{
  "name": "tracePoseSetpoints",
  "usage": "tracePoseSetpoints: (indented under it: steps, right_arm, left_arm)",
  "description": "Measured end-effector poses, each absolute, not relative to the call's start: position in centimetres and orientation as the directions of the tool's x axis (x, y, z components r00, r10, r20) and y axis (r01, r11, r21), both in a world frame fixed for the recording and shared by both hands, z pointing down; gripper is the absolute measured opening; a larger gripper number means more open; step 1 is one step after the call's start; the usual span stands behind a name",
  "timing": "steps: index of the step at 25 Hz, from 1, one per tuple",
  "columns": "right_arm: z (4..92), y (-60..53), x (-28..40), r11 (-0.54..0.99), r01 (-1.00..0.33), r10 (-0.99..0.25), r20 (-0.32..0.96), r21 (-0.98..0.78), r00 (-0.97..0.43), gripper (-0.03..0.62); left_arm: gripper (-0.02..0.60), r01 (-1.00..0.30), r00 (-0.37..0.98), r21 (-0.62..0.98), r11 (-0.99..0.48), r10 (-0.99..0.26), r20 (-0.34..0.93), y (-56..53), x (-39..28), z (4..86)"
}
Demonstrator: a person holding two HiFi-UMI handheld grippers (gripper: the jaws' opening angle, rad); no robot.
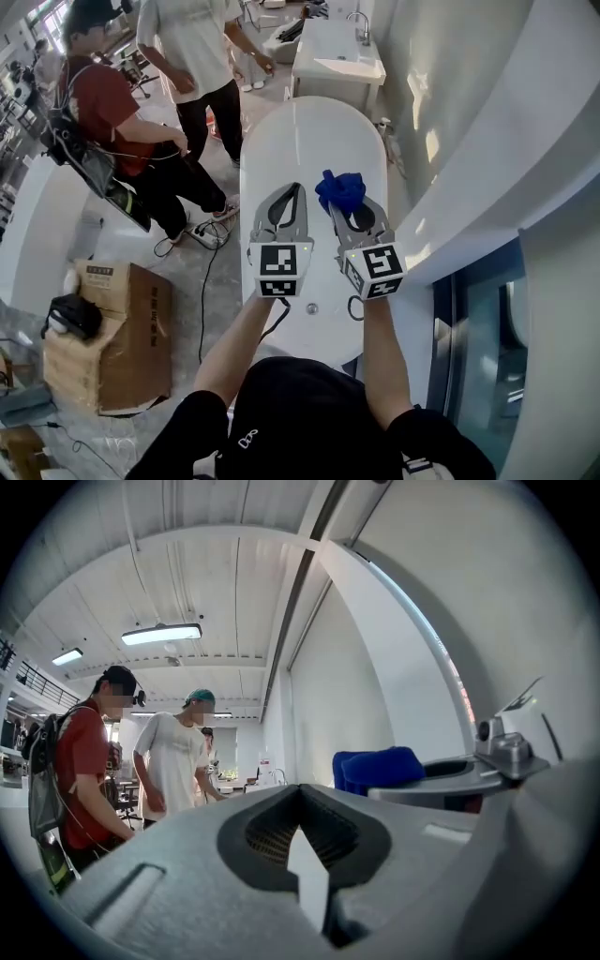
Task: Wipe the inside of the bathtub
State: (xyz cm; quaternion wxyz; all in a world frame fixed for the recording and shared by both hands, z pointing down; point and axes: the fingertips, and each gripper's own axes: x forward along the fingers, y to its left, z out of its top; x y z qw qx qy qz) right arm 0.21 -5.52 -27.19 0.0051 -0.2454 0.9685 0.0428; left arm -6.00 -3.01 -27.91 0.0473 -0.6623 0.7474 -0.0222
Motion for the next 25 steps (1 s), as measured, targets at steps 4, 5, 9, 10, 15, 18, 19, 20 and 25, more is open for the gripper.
tracePoseSetpoints:
  steps: [4,5,9,10,15,18,19,20,25]
  right_arm:
    - [-27.0,-5.7,0.1,0.871,-0.485,-0.486,-0.017,0.072,-0.874,0.075]
    - [-26.9,-5.7,0.1,0.869,-0.489,-0.489,-0.015,0.071,-0.872,0.075]
    - [-26.8,-6.0,0.0,0.867,-0.494,-0.494,-0.012,0.068,-0.869,0.075]
    - [-26.6,-6.0,0.1,0.867,-0.493,-0.494,-0.008,0.067,-0.869,0.075]
    - [-26.6,-5.8,0.2,0.869,-0.49,-0.491,-0.006,0.069,-0.871,0.075]
    - [-26.6,-6.0,-0.1,0.872,-0.486,-0.486,-0.008,0.065,-0.874,0.075]
    - [-26.4,-6.0,0.0,0.872,-0.485,-0.486,-0.004,0.06,-0.874,0.075]
    - [-26.2,-6.0,0.0,0.873,-0.485,-0.486,0.001,0.056,-0.874,0.075]
    - [-26.5,-6.7,-0.3,0.872,-0.486,-0.487,0.002,0.056,-0.873,0.075]
  left_arm:
    - [0.002,-0.989,-0.108,-0.095,0.11,-0.994,-0.024,-3.2,-5.9,-27.6]
    - [0.002,-0.99,-0.106,-0.093,0.108,-0.994,-0.022,-3.2,-5.9,-27.5]
    - [0.002,-0.99,-0.105,-0.094,0.107,-0.994,-0.021,-3.5,-6.0,-27.6]
    - [0.002,-0.99,-0.105,-0.091,0.106,-0.994,-0.017,-3.5,-6.0,-27.4]
    - [0.002,-0.991,-0.103,-0.087,0.104,-0.995,-0.009,-3.4,-5.7,-27.4]
    - [0.002,-0.991,-0.103,-0.087,0.103,-0.995,-0.012,-3.8,-5.8,-27.7]
    - [0.002,-0.992,-0.101,-0.081,0.101,-0.995,-0.007,-3.8,-5.6,-27.4]
    - [0.002,-0.992,-0.098,-0.075,0.098,-0.995,0.0,-3.9,-5.3,-27.1]
    - [0.002,-0.993,-0.087,-0.086,0.086,-0.996,0.008,-4.7,-4.9,-27.2]
